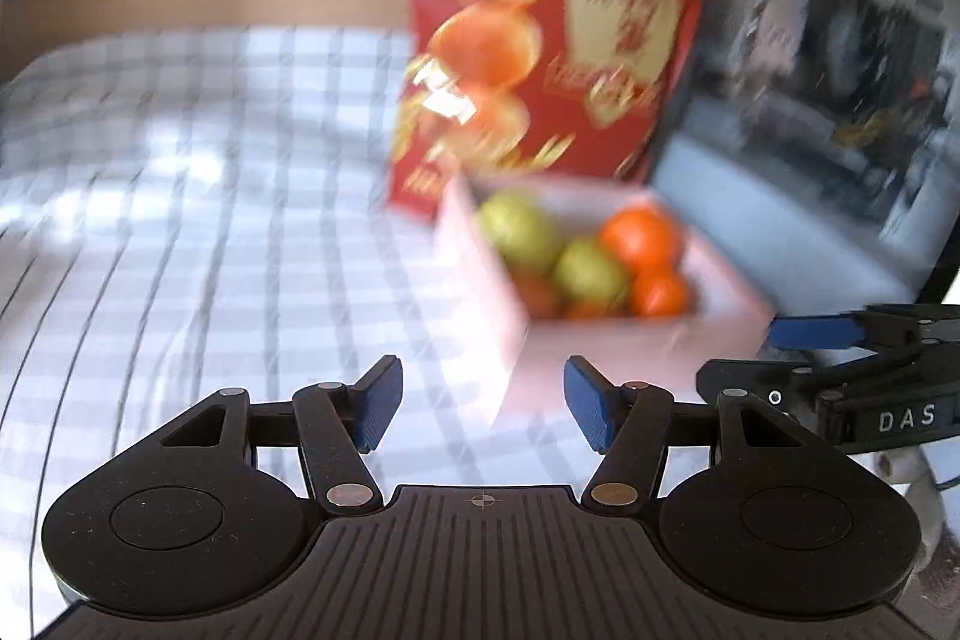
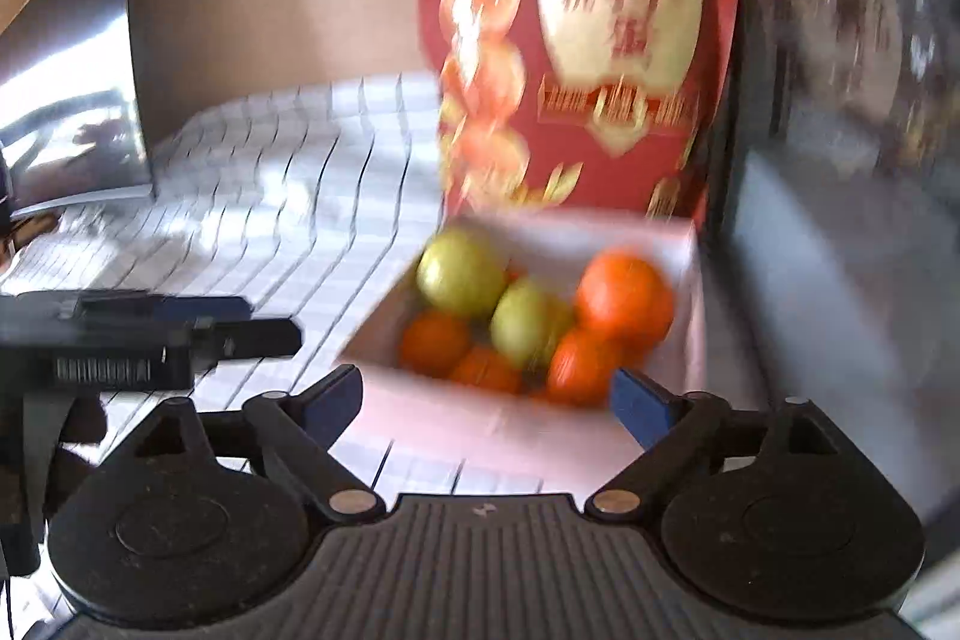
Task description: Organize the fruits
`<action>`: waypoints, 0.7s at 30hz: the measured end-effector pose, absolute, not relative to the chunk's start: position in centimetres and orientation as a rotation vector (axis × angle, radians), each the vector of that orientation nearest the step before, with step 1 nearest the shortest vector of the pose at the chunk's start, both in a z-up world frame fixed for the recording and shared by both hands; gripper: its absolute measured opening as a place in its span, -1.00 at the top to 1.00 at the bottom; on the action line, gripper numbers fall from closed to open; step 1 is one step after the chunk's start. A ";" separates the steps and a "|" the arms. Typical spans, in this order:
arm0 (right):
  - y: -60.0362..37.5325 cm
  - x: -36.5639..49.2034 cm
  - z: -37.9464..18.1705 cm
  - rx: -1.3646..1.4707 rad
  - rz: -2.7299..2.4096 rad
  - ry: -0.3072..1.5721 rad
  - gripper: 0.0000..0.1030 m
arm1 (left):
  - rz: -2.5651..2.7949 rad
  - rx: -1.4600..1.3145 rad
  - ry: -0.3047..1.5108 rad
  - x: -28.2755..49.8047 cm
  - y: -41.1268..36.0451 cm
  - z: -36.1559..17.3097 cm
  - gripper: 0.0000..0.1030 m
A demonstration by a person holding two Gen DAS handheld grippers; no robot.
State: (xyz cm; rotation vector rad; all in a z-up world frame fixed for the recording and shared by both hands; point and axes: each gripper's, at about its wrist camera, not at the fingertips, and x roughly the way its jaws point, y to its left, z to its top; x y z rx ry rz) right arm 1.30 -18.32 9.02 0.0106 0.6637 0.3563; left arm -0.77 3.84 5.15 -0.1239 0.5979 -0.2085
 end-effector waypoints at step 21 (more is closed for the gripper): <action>-16.5 0.2 0.5 -0.057 0.187 0.766 -1.00 | -0.037 0.003 0.640 -0.8 0.7 0.0 -0.23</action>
